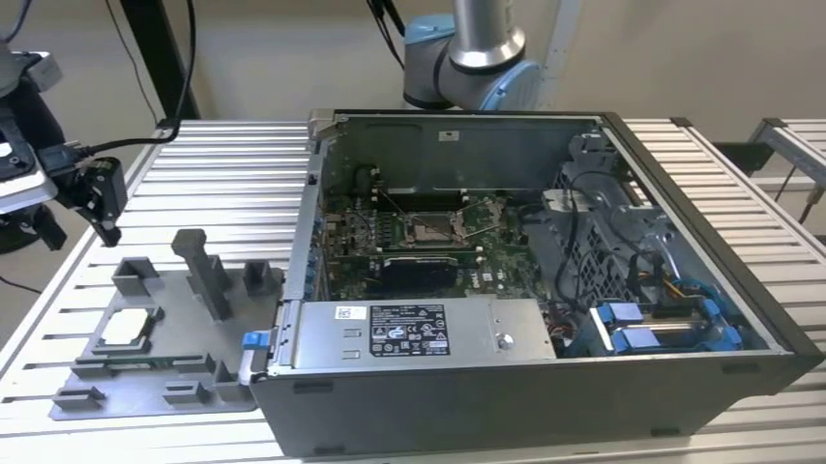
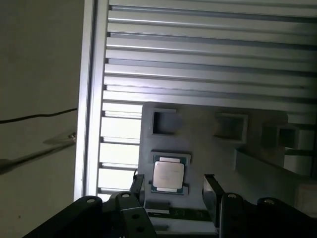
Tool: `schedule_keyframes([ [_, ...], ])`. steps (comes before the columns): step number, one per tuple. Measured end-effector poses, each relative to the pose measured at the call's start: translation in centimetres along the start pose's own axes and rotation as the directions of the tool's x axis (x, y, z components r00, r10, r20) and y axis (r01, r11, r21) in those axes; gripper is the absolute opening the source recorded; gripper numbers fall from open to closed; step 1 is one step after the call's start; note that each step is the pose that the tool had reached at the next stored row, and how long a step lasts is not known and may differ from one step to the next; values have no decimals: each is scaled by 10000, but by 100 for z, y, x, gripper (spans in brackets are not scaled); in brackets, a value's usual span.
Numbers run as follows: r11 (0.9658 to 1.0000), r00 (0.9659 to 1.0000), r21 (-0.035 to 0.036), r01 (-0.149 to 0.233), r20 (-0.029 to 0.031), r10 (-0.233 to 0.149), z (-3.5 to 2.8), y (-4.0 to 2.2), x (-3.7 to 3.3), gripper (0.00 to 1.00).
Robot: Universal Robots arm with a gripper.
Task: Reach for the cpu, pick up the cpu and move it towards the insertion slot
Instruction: 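Pick up the cpu and move it towards the insertion slot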
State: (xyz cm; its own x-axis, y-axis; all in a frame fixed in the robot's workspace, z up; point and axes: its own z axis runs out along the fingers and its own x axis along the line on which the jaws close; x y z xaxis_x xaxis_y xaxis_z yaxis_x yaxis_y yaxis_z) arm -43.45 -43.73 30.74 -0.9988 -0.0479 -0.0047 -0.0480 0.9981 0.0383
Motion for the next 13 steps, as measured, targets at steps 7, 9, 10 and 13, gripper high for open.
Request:
schedule_keyframes([
  [7,10000,10000,0,0,-1,0,76,-3,0,100],
  [9,10000,10000,0,0,0,0,97,-4,0,100],
  [10,10000,10000,0,0,-1,0,107,-4,1,100],
  [13,10000,10000,0,0,-1,0,136,-5,1,100],
])
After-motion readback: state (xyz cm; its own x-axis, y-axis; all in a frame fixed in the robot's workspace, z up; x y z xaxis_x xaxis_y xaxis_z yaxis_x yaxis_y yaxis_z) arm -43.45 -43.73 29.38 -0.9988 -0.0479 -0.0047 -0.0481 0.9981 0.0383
